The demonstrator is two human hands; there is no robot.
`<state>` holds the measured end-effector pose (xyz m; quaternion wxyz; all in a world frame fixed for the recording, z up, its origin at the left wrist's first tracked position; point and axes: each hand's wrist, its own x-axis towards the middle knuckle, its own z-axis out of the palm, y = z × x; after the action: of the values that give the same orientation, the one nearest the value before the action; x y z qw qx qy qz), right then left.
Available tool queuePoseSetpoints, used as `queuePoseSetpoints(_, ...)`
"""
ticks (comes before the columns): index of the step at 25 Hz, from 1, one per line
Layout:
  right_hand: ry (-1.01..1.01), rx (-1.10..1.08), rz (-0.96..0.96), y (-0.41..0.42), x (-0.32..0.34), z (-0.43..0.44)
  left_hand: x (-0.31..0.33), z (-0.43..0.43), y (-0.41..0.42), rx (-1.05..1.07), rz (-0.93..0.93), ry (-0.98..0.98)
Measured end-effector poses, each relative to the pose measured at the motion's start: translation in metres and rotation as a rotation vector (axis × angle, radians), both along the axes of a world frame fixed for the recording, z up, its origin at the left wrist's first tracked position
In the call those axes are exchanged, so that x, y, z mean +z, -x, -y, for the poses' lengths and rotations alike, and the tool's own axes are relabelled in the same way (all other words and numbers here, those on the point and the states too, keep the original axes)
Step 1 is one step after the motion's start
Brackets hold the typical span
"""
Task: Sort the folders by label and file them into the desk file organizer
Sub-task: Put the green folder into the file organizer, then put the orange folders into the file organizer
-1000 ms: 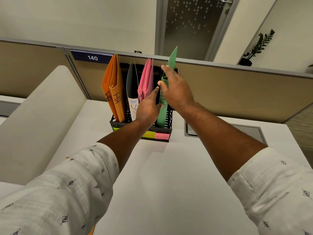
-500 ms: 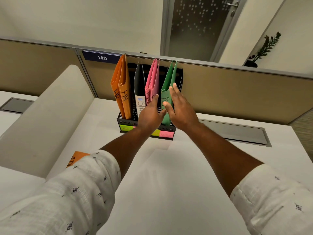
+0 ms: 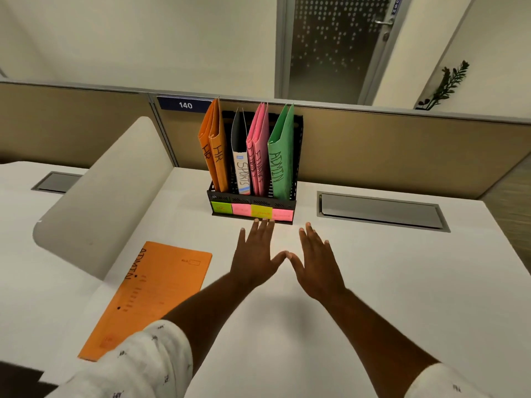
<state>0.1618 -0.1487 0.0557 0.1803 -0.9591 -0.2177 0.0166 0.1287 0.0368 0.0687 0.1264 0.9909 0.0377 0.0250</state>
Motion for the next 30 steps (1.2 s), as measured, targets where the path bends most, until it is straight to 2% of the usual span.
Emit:
queuePoseSetpoints(11, 0.074, 0.108, -0.072, 0.091, -0.024, 0.044, -0.034, 0.014, 0.124, 0.177, -0.129, 0.013)
queuePoseSetpoints(16, 0.096, 0.081, -0.092, 0.125, -0.039, 0.033, -0.048, 0.008, 0.151, 0.141, -0.161, 0.070)
queuePoseSetpoints(24, 0.150, -0.048, -0.203, 0.180, -0.075, -0.058, -0.079, -0.113, 0.186, 0.005, -0.209, 0.105)
queuePoseSetpoints(30, 0.177, -0.091, -0.329, 0.235, -0.093, -0.154, -0.102, -0.246, 0.241, 0.071, -0.399, 0.099)
